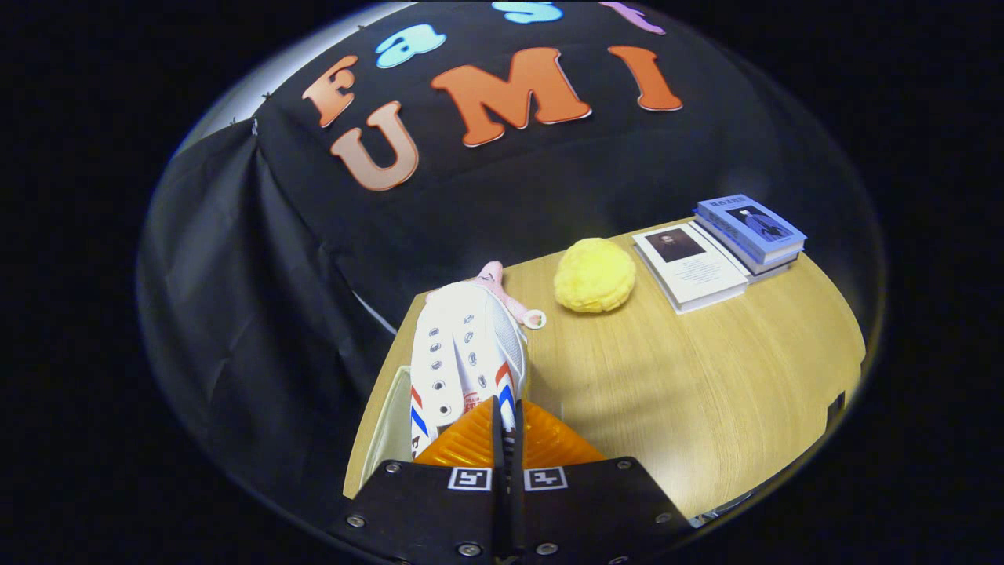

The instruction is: Open the storage box then place both shoes into the box .Put the left shoe in first, then the right shoe, with the right side of both shoes facing outward in a uniform manner.

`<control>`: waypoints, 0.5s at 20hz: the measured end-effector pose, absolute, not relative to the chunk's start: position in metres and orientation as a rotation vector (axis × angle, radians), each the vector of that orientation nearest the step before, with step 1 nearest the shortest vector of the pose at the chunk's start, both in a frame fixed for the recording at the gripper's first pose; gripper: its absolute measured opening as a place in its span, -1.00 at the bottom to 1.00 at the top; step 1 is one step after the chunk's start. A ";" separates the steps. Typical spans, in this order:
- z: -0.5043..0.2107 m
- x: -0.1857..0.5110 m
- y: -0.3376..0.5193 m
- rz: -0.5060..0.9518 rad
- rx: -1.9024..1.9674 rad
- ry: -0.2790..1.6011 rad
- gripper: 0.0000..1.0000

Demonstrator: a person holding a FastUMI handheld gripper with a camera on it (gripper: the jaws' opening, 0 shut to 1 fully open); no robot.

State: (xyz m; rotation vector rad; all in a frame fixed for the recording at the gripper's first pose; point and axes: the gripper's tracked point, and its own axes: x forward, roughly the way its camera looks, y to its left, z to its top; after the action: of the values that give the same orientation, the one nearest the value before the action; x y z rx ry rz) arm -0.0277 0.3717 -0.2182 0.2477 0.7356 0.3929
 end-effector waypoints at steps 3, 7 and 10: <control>-0.230 -0.036 0.400 0.459 0.201 0.762 -0.99; -0.256 -0.041 0.417 0.511 0.118 0.804 -0.98; -0.270 -0.045 0.418 0.514 0.083 0.826 -0.99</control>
State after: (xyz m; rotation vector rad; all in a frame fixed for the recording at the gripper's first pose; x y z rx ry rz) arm -0.0451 0.4180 -0.2703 0.0826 0.8262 0.5138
